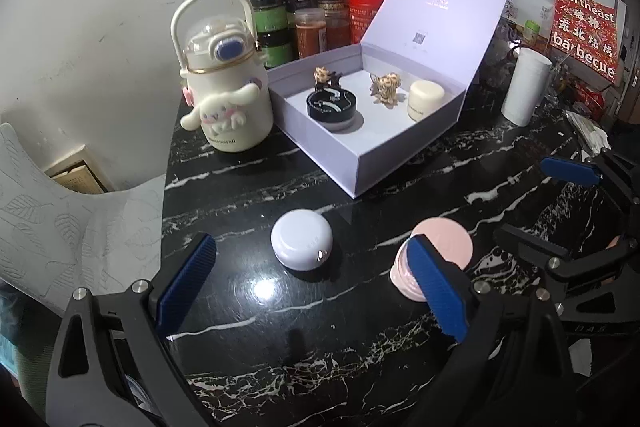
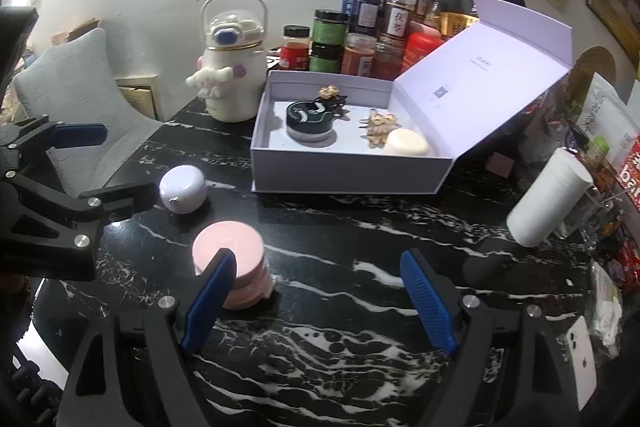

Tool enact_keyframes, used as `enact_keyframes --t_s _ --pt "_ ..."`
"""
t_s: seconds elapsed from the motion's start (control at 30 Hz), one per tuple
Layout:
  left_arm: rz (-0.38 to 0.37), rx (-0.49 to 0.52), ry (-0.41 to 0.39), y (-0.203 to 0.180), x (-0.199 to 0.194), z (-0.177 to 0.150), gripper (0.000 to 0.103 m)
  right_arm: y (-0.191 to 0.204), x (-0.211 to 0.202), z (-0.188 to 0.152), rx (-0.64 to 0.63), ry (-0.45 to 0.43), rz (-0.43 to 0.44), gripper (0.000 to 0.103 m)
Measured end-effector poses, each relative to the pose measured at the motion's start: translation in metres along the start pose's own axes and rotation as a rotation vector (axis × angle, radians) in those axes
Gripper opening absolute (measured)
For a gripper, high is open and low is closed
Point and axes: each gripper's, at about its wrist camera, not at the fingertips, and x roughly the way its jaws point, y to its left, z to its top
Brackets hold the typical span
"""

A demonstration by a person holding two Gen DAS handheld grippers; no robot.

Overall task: Organize objects
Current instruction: 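Move the right tool to the pink jar while the left approaches the white compact, then close the right tool on the pink jar while the left closes on the white compact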

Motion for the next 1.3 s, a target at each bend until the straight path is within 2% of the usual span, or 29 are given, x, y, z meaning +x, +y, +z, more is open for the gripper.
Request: enact_keyframes --t_s 0.5,1.03,1.3 --pt "-0.021 -0.031 0.055 0.016 0.028 -0.019 0.096 0.018 0.022 -0.011 0.017 0.002 0.127 0.085" --pt "-0.036 -0.041 0.096 0.028 0.060 -0.014 0.096 0.024 0.053 -0.001 0.030 0.012 0.172 0.085" --pt "-0.064 -0.054 0.121 0.032 0.078 -0.011 0.096 0.021 0.068 0.005 0.049 0.015 0.221 0.085"
